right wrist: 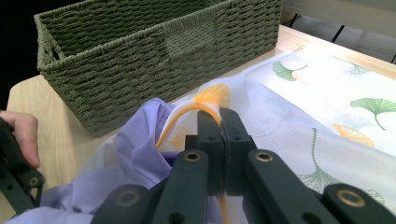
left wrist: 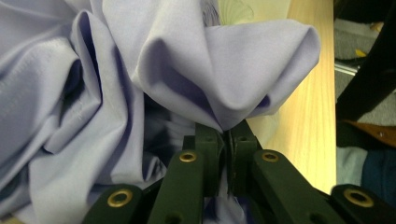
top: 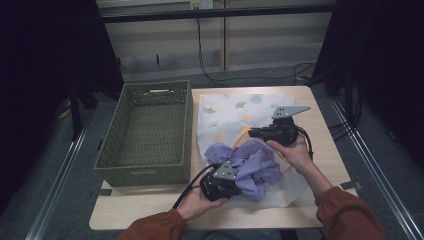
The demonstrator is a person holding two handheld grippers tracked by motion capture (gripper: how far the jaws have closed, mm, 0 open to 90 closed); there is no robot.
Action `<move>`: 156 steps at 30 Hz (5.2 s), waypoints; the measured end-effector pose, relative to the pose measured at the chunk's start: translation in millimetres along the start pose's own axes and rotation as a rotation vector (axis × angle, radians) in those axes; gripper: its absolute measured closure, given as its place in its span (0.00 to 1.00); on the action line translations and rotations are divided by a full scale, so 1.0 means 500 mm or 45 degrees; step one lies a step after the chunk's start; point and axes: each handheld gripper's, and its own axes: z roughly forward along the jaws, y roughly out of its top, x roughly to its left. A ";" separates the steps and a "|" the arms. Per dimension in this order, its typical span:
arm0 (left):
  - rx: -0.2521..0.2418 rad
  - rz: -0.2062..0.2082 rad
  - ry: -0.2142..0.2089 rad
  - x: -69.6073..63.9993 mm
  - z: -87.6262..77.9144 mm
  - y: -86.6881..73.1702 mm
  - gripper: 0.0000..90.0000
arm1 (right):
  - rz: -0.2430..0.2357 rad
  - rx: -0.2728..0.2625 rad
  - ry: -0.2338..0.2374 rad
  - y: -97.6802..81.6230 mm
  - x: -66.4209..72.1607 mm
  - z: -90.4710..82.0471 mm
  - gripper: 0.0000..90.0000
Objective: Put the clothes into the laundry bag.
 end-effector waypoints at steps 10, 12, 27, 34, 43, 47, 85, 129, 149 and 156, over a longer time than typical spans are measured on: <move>-0.041 -0.103 0.077 0.023 0.024 0.014 0.98 | 0.007 0.001 0.017 -0.001 -0.002 0.000 0.99; -0.057 -0.125 0.080 0.029 0.026 0.018 0.98 | 0.002 0.010 0.017 -0.002 -0.002 0.001 1.00; -0.110 -0.193 0.183 0.081 0.038 0.044 0.98 | 0.000 0.006 0.030 0.001 0.000 -0.002 0.99; -0.144 -0.228 0.205 0.101 0.050 0.057 0.98 | 0.002 0.001 0.039 0.002 0.001 -0.003 1.00; -0.164 -0.259 0.245 0.129 0.062 0.077 0.98 | -0.005 -0.010 0.054 0.005 0.004 -0.004 1.00; -0.182 -0.260 0.280 0.138 0.062 0.089 0.98 | -0.008 -0.013 0.065 0.006 0.005 -0.004 1.00; -0.166 -0.187 0.185 0.090 -0.051 0.047 0.53 | 0.016 0.001 0.027 -0.002 -0.007 -0.010 0.99; -0.219 -0.176 0.309 0.085 -0.024 0.053 0.89 | 0.012 0.006 0.034 -0.002 -0.006 -0.006 0.99; -0.255 -0.181 0.386 0.083 -0.043 0.063 0.35 | 0.013 0.006 0.033 -0.001 -0.004 -0.006 0.99; -0.099 -0.235 0.463 0.112 0.014 0.030 0.20 | 0.012 0.005 0.038 -0.002 -0.005 -0.008 0.99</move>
